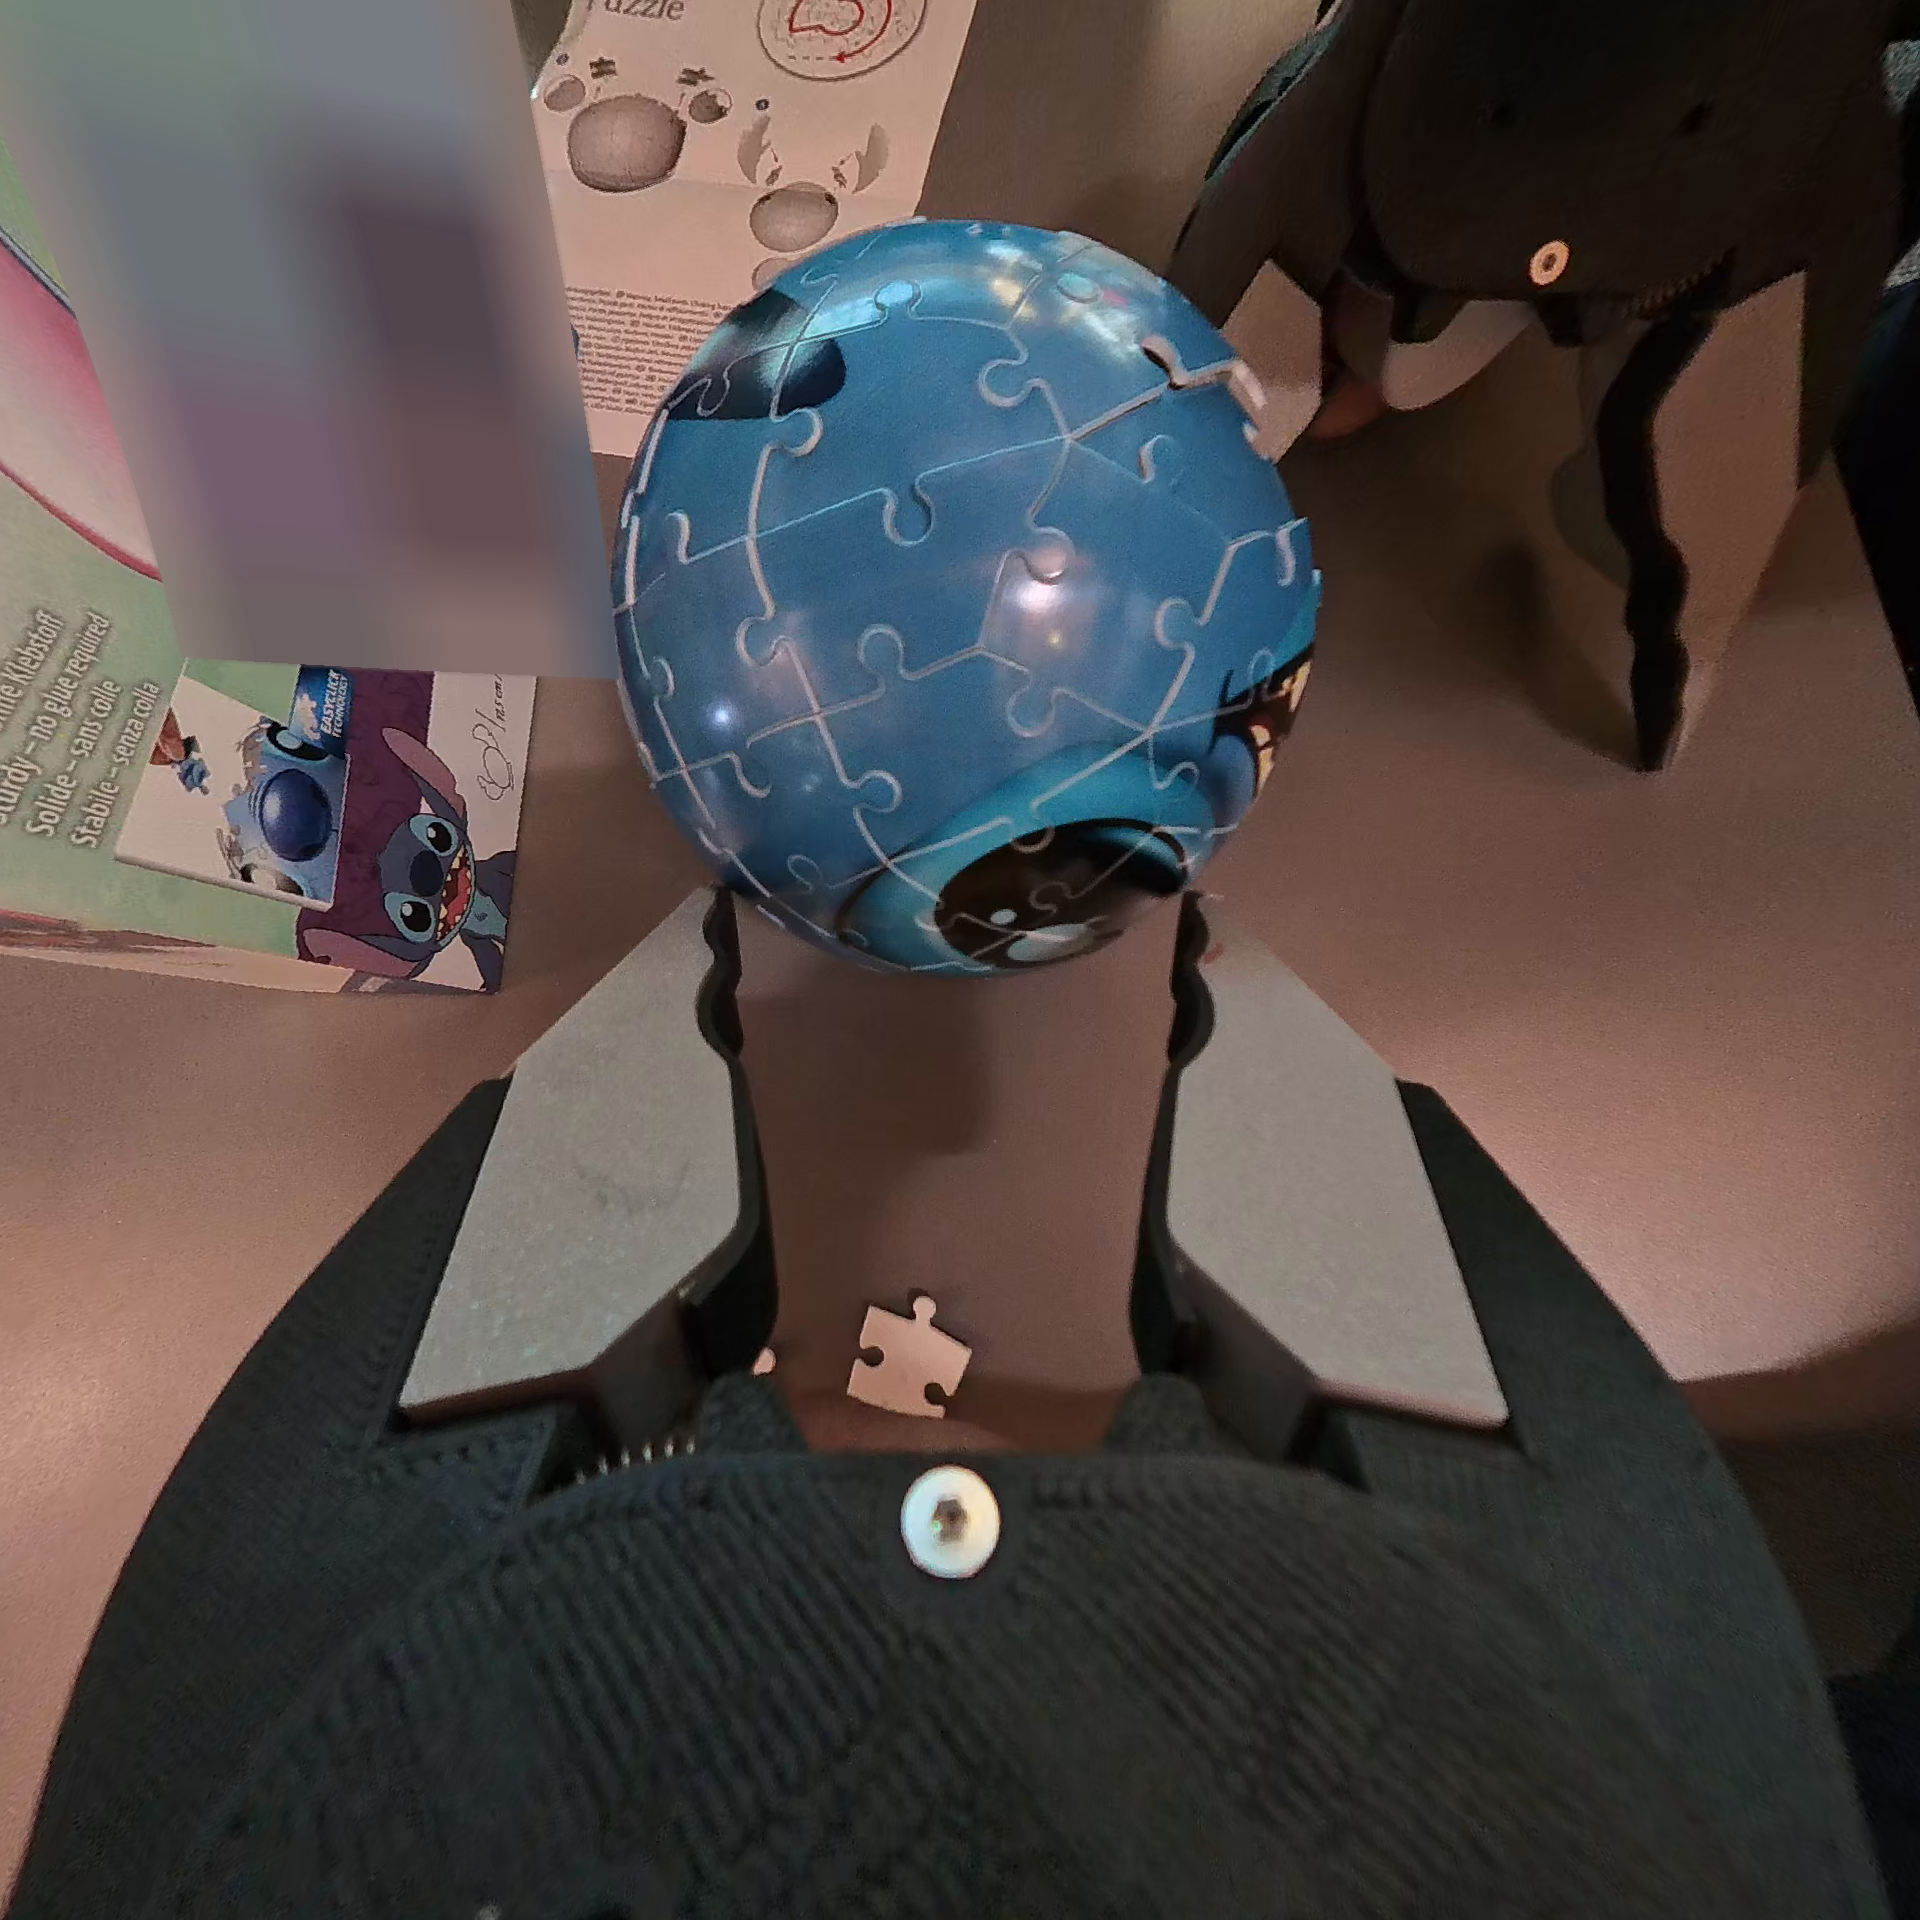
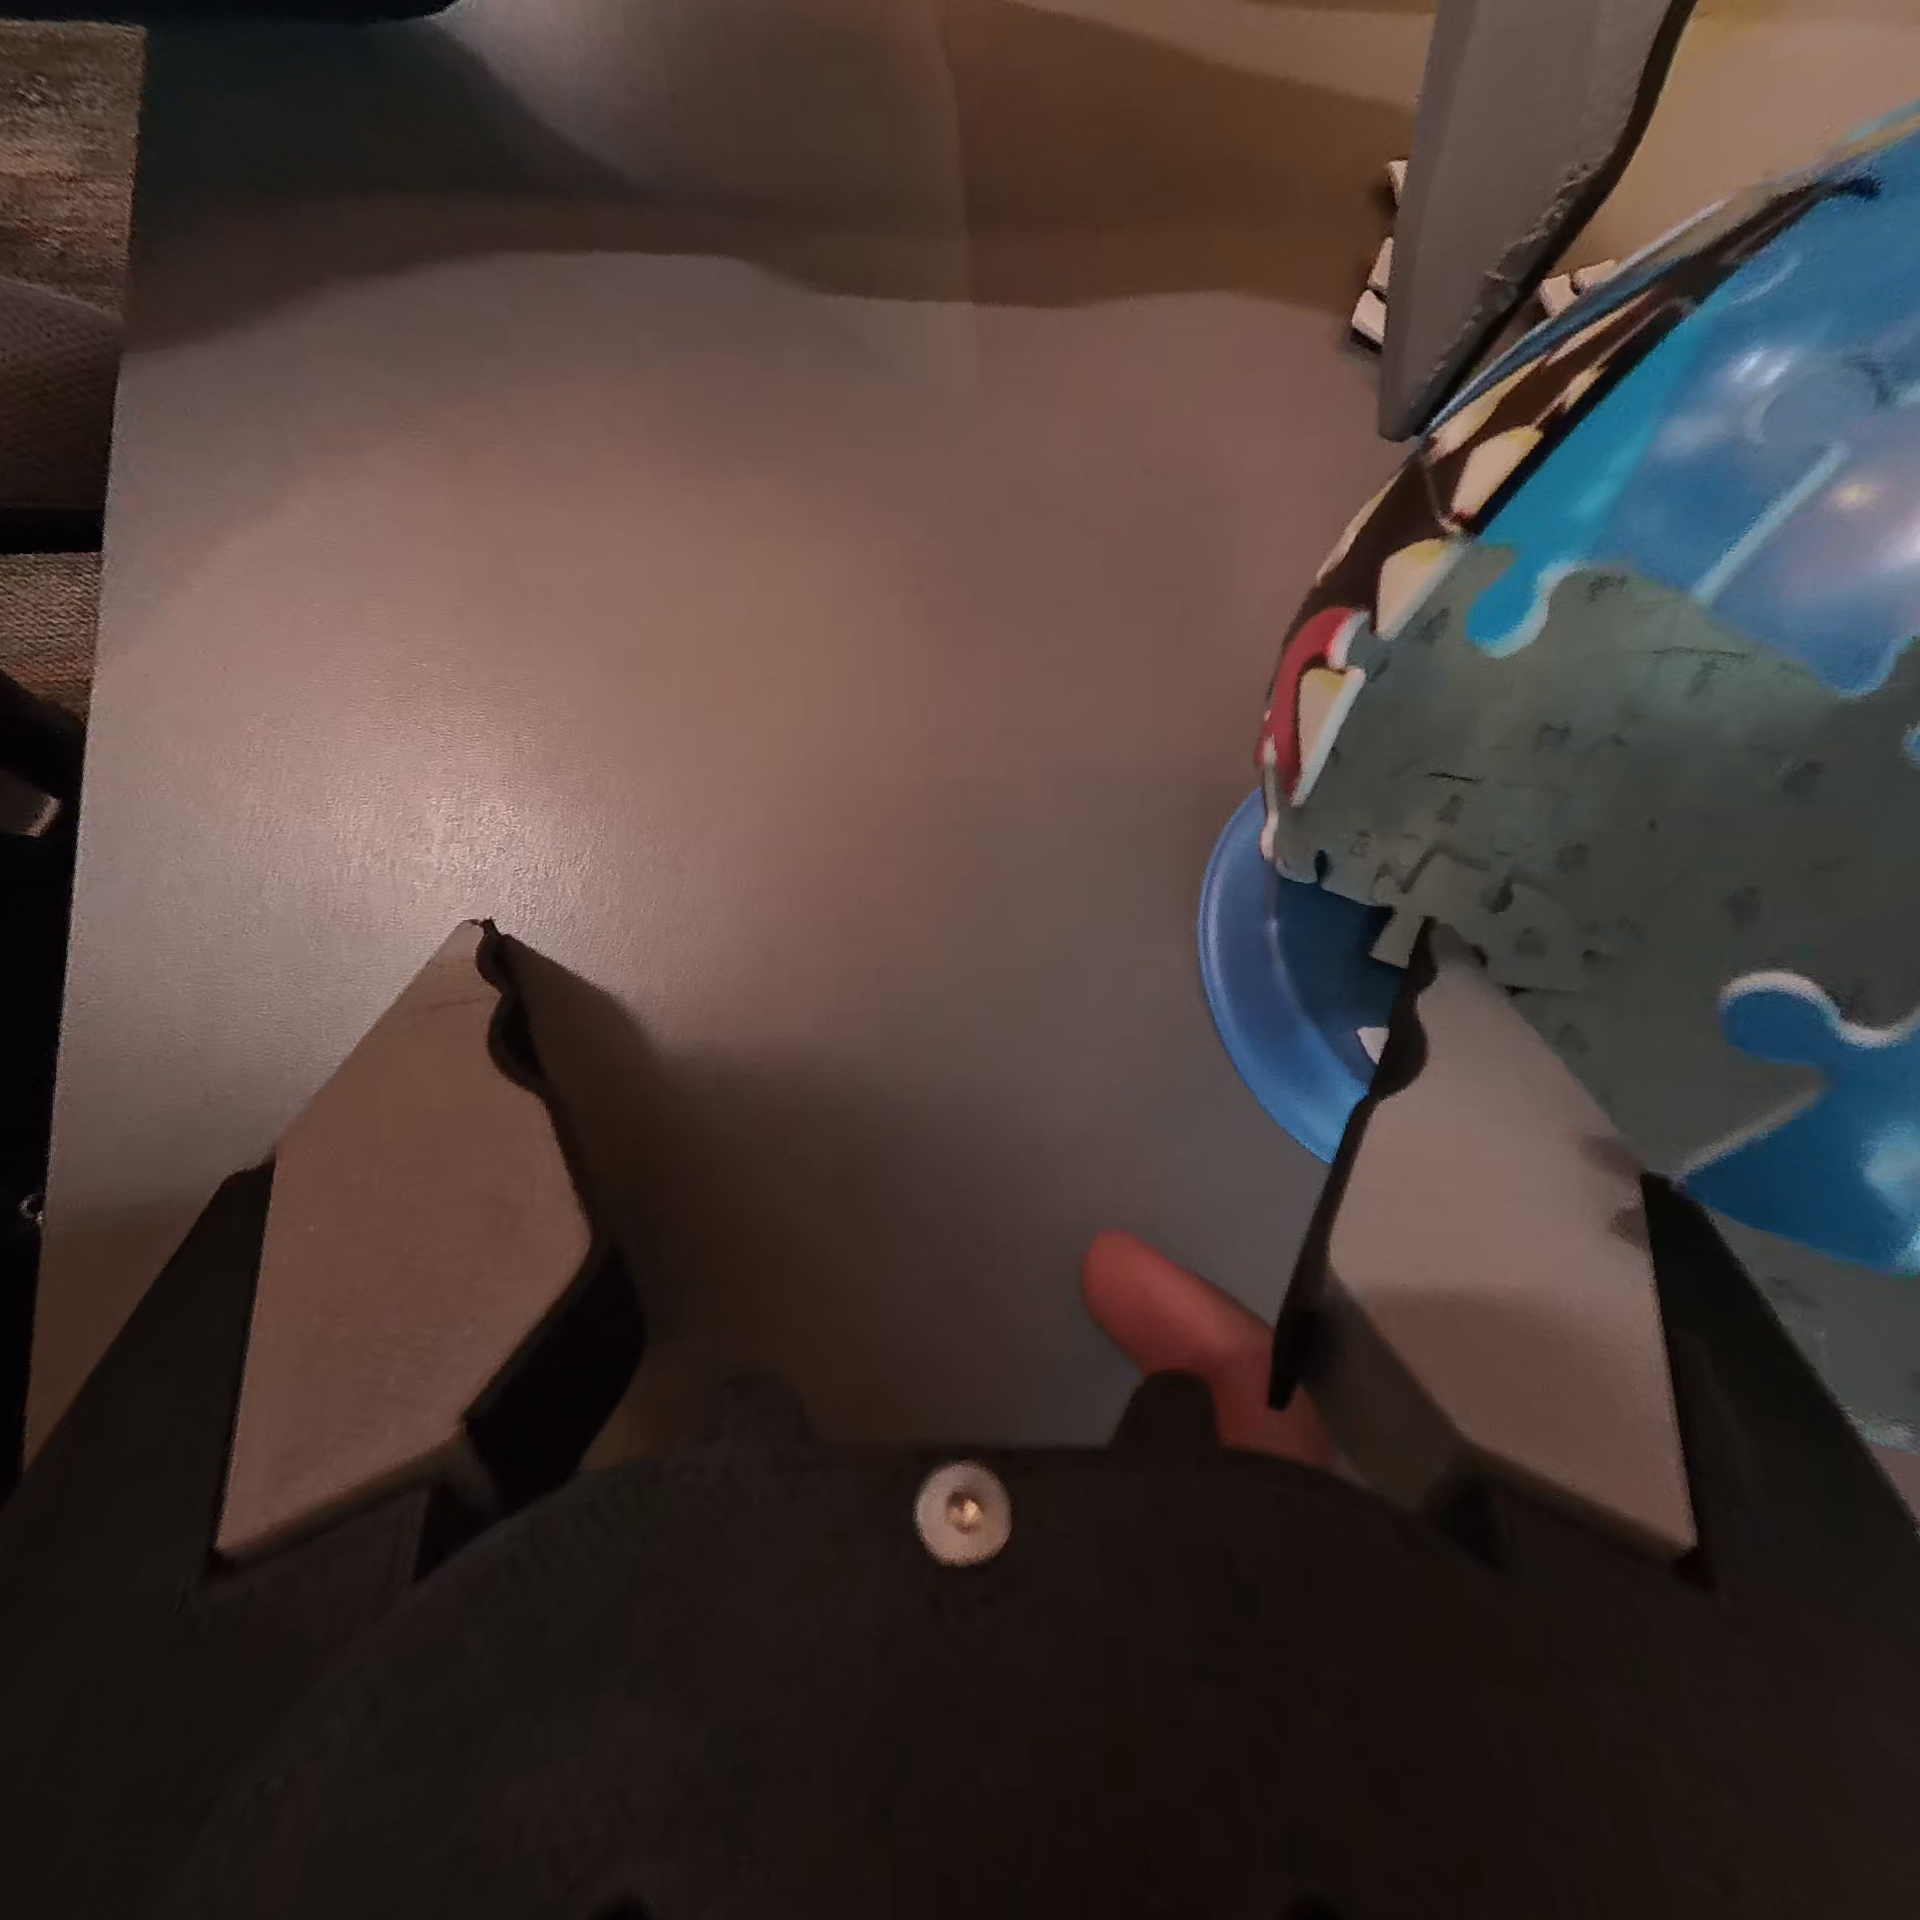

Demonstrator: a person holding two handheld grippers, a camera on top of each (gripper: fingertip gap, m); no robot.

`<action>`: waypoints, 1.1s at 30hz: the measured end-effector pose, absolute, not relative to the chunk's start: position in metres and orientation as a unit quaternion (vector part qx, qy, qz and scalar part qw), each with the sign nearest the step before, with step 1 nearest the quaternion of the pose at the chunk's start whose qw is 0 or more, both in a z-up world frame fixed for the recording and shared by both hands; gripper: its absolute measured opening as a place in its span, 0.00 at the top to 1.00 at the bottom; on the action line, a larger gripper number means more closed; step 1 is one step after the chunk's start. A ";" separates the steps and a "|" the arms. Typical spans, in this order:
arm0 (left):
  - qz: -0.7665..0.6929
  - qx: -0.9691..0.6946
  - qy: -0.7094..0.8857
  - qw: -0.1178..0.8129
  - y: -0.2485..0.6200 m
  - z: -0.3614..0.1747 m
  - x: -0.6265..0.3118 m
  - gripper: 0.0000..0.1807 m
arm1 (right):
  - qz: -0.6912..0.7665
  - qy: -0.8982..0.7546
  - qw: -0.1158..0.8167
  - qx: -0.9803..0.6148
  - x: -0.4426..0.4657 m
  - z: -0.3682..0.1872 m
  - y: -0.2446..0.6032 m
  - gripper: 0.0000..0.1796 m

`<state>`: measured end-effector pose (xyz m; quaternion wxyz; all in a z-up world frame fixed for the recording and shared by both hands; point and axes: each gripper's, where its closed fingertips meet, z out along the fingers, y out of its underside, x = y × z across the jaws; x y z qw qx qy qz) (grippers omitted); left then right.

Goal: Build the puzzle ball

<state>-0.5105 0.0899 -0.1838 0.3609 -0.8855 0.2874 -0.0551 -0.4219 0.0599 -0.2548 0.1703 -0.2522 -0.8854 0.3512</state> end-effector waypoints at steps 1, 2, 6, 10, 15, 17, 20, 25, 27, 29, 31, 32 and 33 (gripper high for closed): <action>-0.055 -0.886 0.287 0.361 0.090 -0.184 -0.510 0.54 | 0.350 -0.885 0.174 -0.253 -0.424 -0.254 0.059 0.12; -0.055 -0.886 0.288 0.361 0.090 -0.184 -0.510 0.54 | 0.349 -0.885 0.176 -0.253 -0.425 -0.254 0.058 0.13; -0.054 -0.886 0.288 0.360 0.090 -0.184 -0.510 0.54 | 0.343 -0.888 0.158 -0.264 -0.428 -0.257 0.054 0.13; -0.055 -0.886 0.289 0.360 0.089 -0.183 -0.510 0.54 | 0.336 -0.885 0.140 -0.289 -0.433 -0.262 0.053 0.12; -0.055 -0.886 0.288 0.360 0.089 -0.184 -0.510 0.54 | 0.330 -0.884 0.141 -0.299 -0.435 -0.262 0.057 0.13; -0.056 -0.886 0.288 0.360 0.089 -0.184 -0.510 0.54 | 0.323 -0.888 0.136 -0.297 -0.432 -0.263 0.059 0.13; -0.057 -0.886 0.288 0.360 0.089 -0.183 -0.510 0.54 | 0.309 -0.898 0.136 -0.282 -0.426 -0.261 0.061 0.13; -0.057 -0.886 0.287 0.359 0.089 -0.184 -0.510 0.54 | 0.298 -0.898 0.148 -0.288 -0.434 -0.260 0.063 0.12; -0.056 -0.886 0.288 0.358 0.089 -0.183 -0.510 0.54 | 0.300 -0.896 0.127 -0.301 -0.434 -0.264 0.064 0.12; -0.056 -0.886 0.289 0.358 0.089 -0.184 -0.509 0.54 | 0.299 -0.895 0.130 -0.306 -0.437 -0.263 0.066 0.13; -0.057 -0.886 0.288 0.358 0.089 -0.184 -0.510 0.54 | 0.296 -0.896 0.129 -0.304 -0.436 -0.264 0.066 0.13; -0.058 -0.886 0.288 0.358 0.089 -0.184 -0.510 0.54 | 0.296 -0.898 0.126 -0.298 -0.434 -0.264 0.066 0.13; -0.058 -0.886 0.288 0.359 0.088 -0.184 -0.510 0.54 | 0.296 -0.901 0.124 -0.292 -0.431 -0.263 0.066 0.13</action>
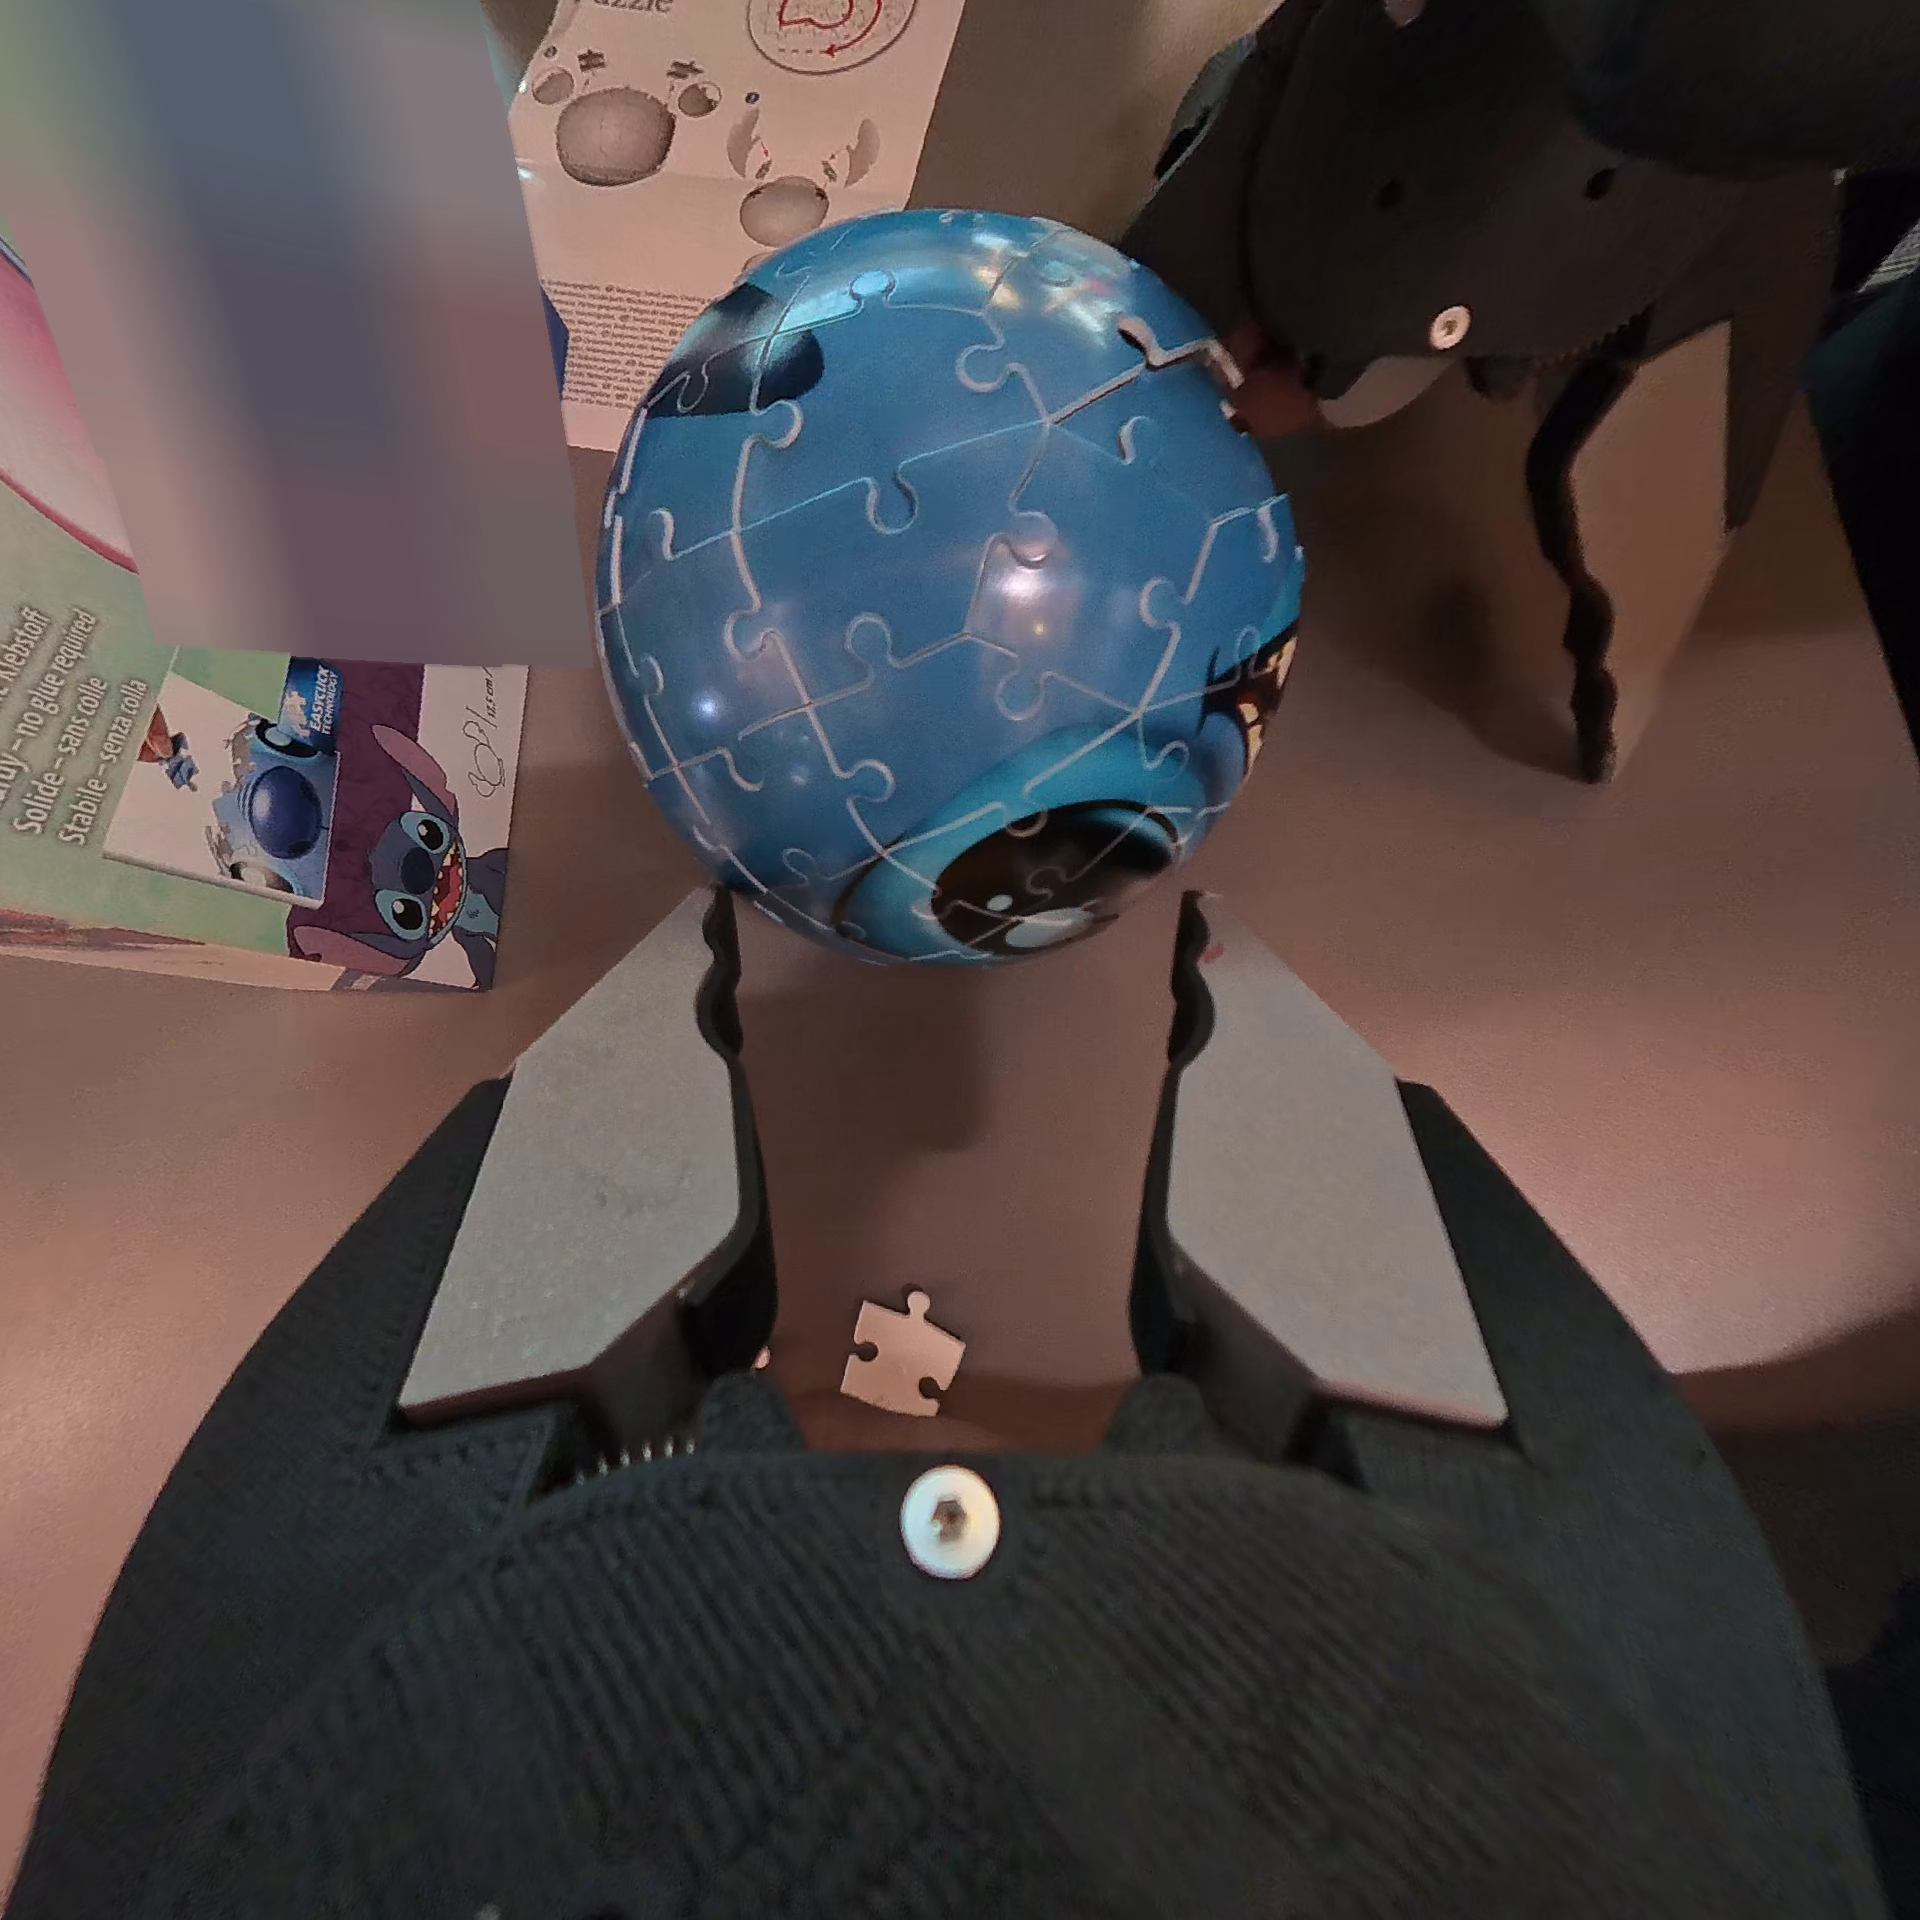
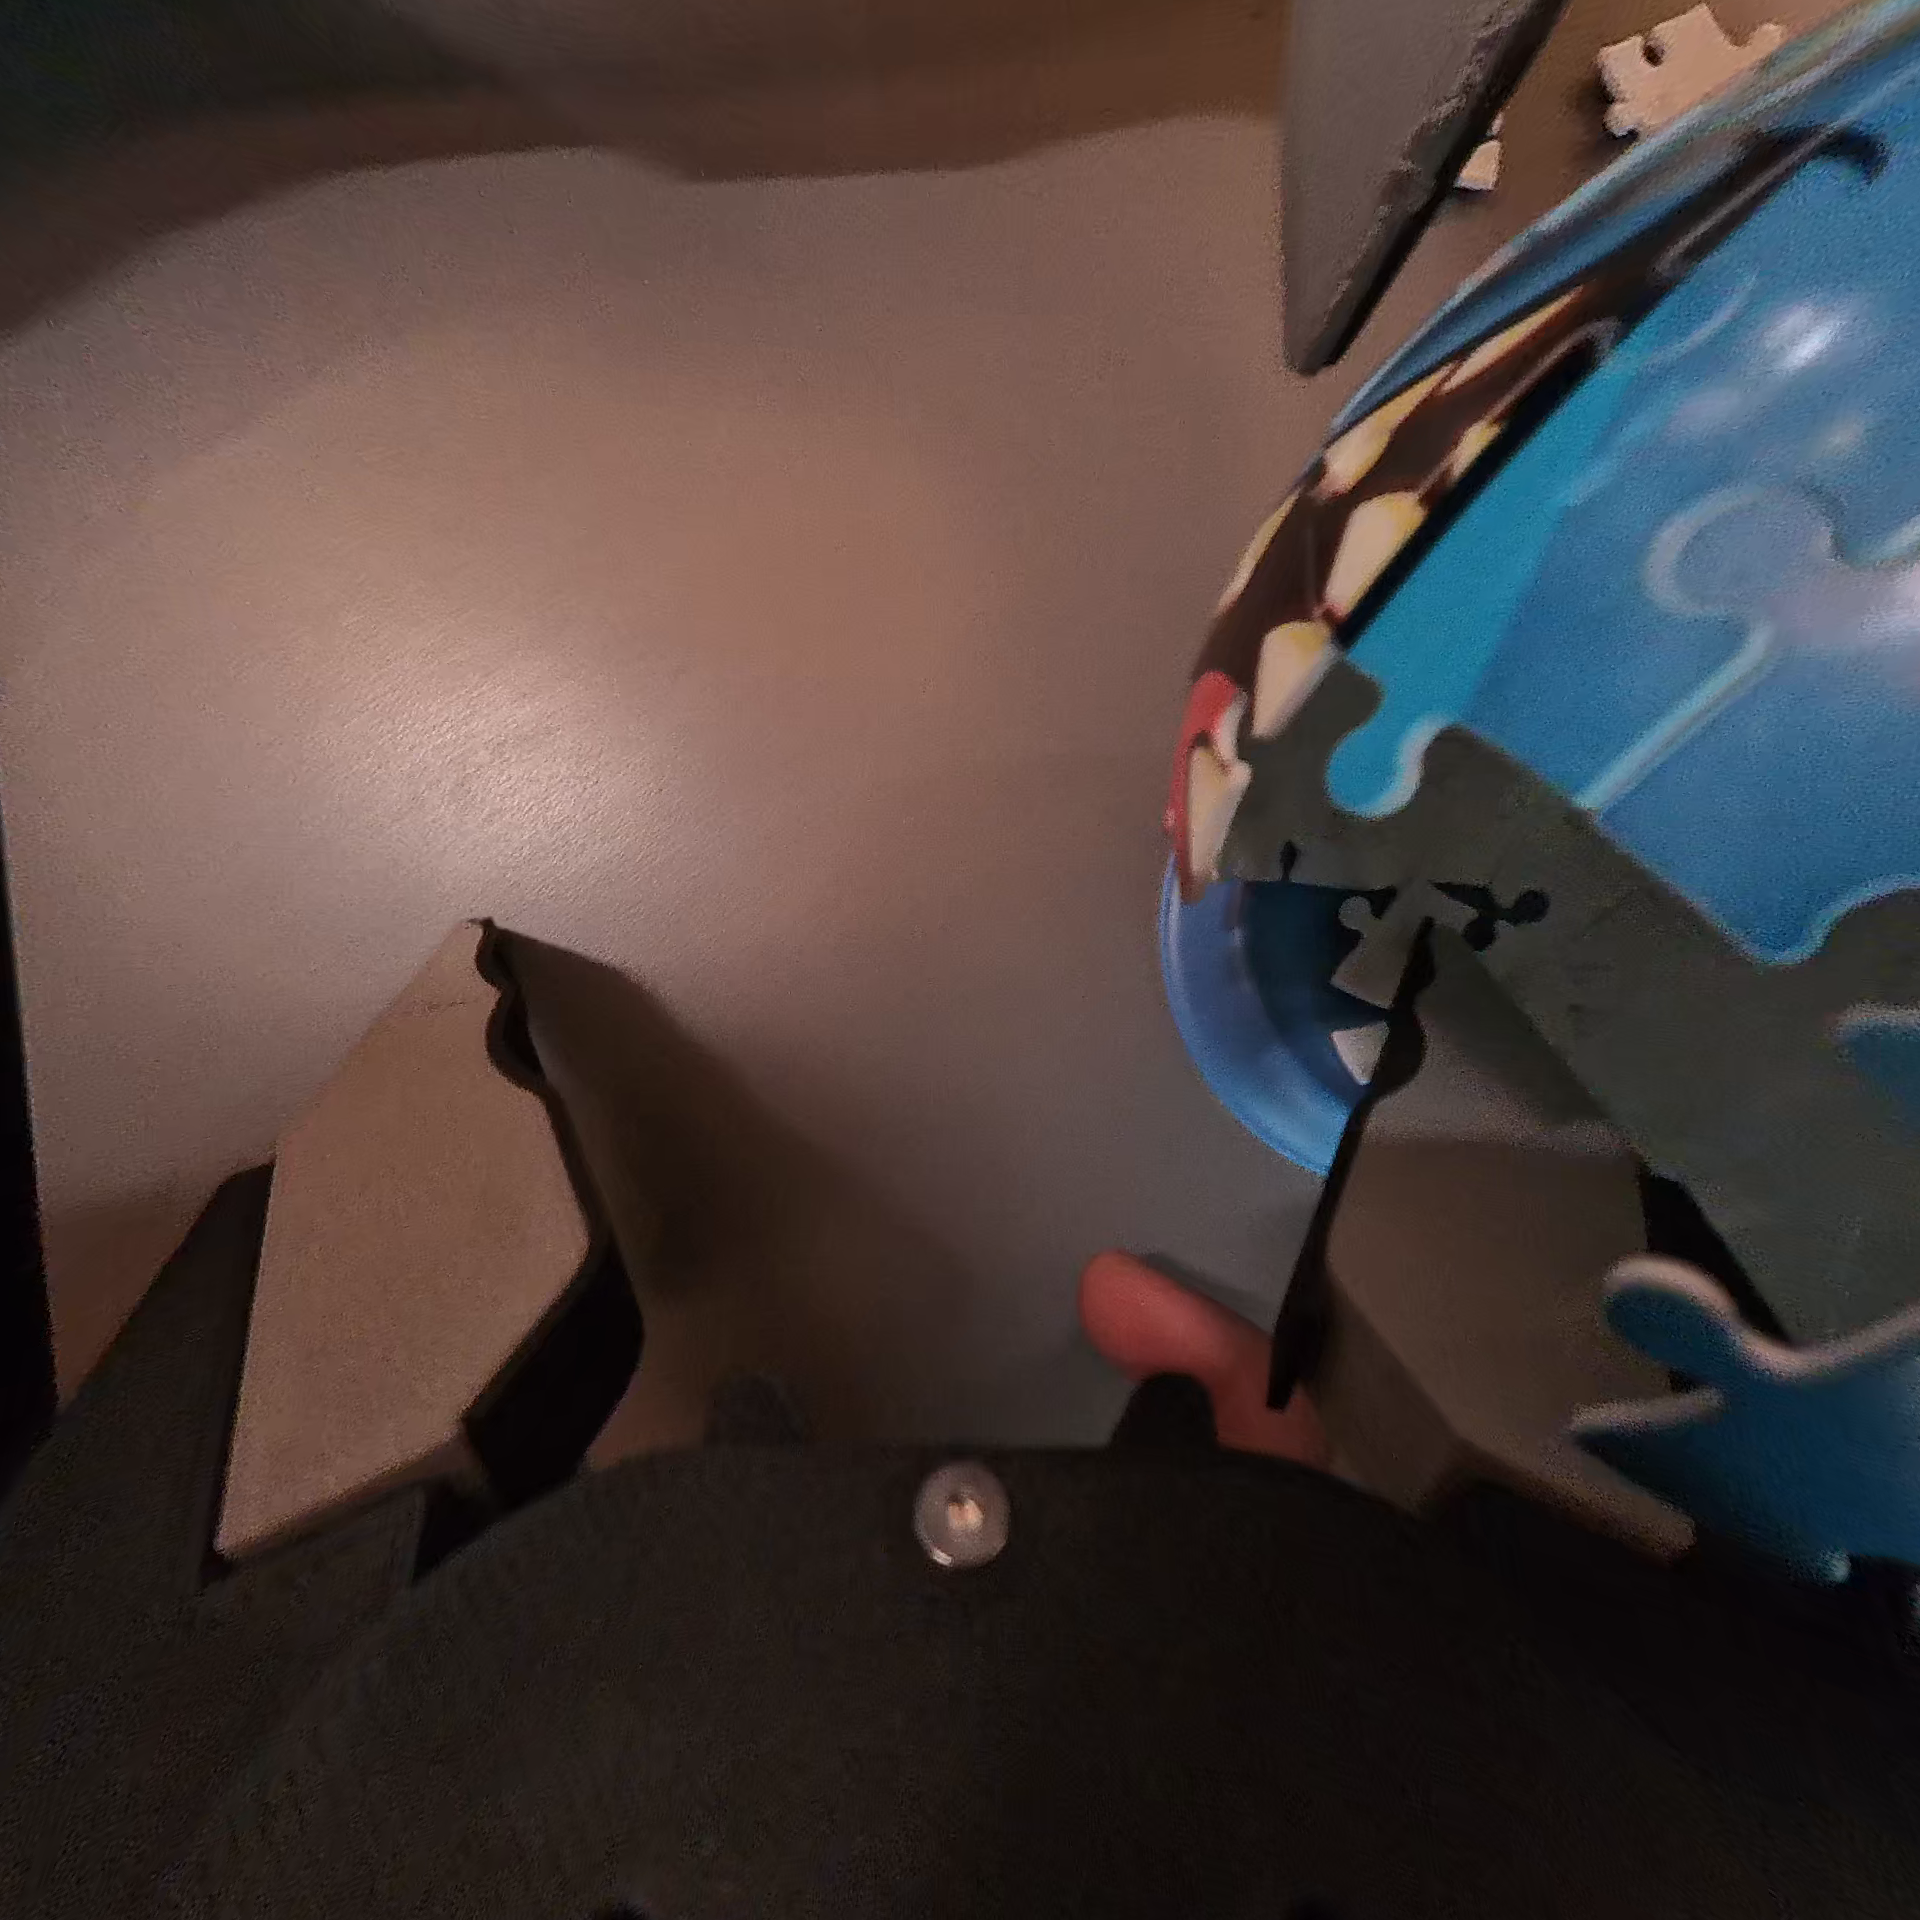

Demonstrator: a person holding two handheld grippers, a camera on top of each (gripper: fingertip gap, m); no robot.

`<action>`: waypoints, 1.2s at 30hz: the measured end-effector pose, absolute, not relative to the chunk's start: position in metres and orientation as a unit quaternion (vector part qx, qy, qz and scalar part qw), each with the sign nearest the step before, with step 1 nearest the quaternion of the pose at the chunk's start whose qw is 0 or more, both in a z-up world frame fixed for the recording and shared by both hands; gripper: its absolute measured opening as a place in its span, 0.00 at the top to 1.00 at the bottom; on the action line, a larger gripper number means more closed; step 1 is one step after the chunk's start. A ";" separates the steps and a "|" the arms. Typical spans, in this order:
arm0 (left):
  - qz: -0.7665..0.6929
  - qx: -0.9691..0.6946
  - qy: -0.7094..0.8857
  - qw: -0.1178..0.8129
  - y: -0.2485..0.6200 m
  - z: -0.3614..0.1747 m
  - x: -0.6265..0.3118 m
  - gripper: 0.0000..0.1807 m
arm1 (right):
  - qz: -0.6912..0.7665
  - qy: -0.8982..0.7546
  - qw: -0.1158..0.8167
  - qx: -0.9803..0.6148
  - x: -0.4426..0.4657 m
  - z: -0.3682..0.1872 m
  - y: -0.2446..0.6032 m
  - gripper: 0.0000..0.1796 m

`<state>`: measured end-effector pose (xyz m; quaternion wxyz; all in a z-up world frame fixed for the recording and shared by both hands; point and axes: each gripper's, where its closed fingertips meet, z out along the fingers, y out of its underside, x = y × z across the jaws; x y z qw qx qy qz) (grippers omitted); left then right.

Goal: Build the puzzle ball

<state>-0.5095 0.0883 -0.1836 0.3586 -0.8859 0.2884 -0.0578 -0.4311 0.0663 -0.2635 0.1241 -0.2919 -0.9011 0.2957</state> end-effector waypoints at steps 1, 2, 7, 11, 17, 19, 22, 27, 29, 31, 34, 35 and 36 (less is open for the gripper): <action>-0.058 -0.886 0.289 0.359 0.088 -0.183 -0.509 0.54 | 0.294 -0.903 0.122 -0.287 -0.428 -0.263 0.067 0.13; -0.057 -0.885 0.289 0.359 0.088 -0.183 -0.509 0.54 | 0.291 -0.906 0.121 -0.282 -0.425 -0.263 0.069 0.13; -0.057 -0.886 0.288 0.360 0.088 -0.183 -0.510 0.54 | 0.290 -0.904 0.150 -0.275 -0.427 -0.258 0.074 0.13; -0.057 -0.886 0.288 0.358 0.088 -0.184 -0.510 0.55 | 0.291 -0.900 0.145 -0.292 -0.430 -0.260 0.075 0.13; -0.060 -0.887 0.288 0.355 0.088 -0.186 -0.510 0.55 | 0.279 -0.891 0.149 -0.325 -0.436 -0.261 0.081 0.13; -0.060 -0.888 0.287 0.354 0.088 -0.186 -0.510 0.55 | 0.277 -0.892 0.155 -0.322 -0.436 -0.260 0.079 0.13; -0.060 -0.888 0.288 0.354 0.089 -0.186 -0.510 0.55 | 0.275 -0.889 0.153 -0.334 -0.437 -0.261 0.079 0.13; -0.057 -0.888 0.288 0.354 0.089 -0.186 -0.510 0.55 | 0.283 -0.887 0.144 -0.336 -0.439 -0.263 0.077 0.13; -0.057 -0.888 0.289 0.354 0.089 -0.186 -0.510 0.55 | 0.289 -0.887 0.143 -0.331 -0.440 -0.263 0.076 0.13; -0.058 -0.888 0.288 0.354 0.089 -0.186 -0.510 0.55 | 0.287 -0.893 0.136 -0.318 -0.436 -0.263 0.076 0.13; -0.058 -0.888 0.288 0.355 0.089 -0.186 -0.510 0.55 | 0.274 -0.904 0.134 -0.299 -0.429 -0.262 0.080 0.13; -0.059 -0.888 0.288 0.354 0.089 -0.186 -0.510 0.55 | 0.272 -0.905 0.144 -0.292 -0.430 -0.260 0.081 0.13; -0.058 -0.888 0.288 0.354 0.089 -0.186 -0.510 0.55 | 0.270 -0.907 0.157 -0.281 -0.431 -0.257 0.082 0.13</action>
